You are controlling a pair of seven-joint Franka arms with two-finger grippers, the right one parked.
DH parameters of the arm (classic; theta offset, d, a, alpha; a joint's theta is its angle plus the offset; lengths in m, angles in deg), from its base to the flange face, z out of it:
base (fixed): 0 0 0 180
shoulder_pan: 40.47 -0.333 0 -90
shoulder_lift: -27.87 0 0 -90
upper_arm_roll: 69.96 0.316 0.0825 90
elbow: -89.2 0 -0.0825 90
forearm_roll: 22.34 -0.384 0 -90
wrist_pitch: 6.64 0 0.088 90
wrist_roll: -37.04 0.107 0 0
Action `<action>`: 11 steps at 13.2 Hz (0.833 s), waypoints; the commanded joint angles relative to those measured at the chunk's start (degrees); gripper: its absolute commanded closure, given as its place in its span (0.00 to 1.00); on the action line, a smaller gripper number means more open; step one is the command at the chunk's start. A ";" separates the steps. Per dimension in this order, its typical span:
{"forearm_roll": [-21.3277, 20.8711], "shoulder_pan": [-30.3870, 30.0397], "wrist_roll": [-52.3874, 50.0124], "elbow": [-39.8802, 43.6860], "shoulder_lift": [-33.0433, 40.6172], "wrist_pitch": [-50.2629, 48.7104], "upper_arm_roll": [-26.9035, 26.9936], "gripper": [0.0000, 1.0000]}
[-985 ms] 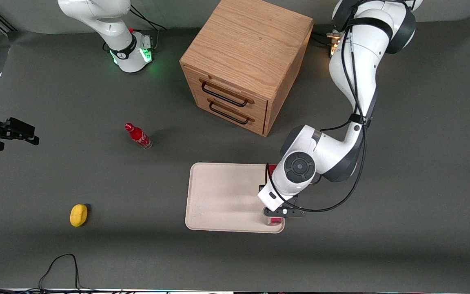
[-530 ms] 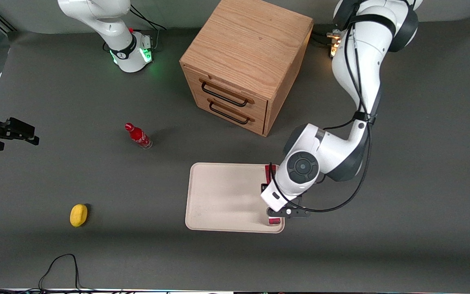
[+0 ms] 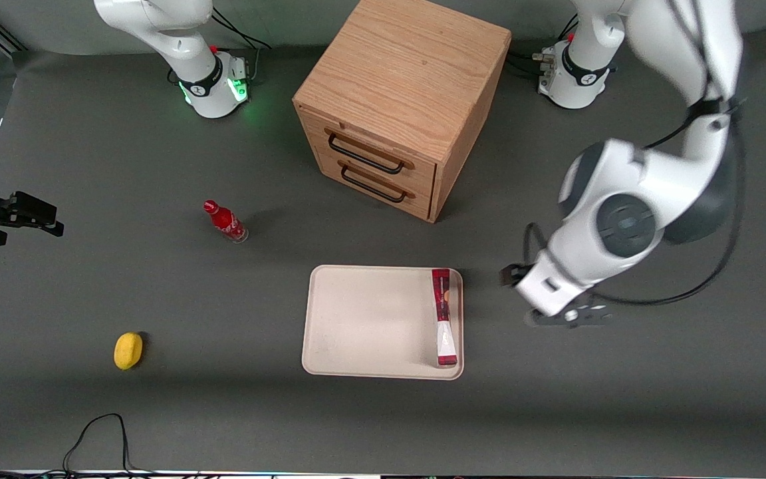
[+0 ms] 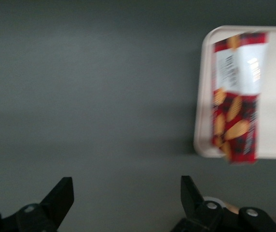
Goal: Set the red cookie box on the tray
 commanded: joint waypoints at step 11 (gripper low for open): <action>-2.60 -16.31 20.14 -15.39 24.37 -8.34 7.79 0.00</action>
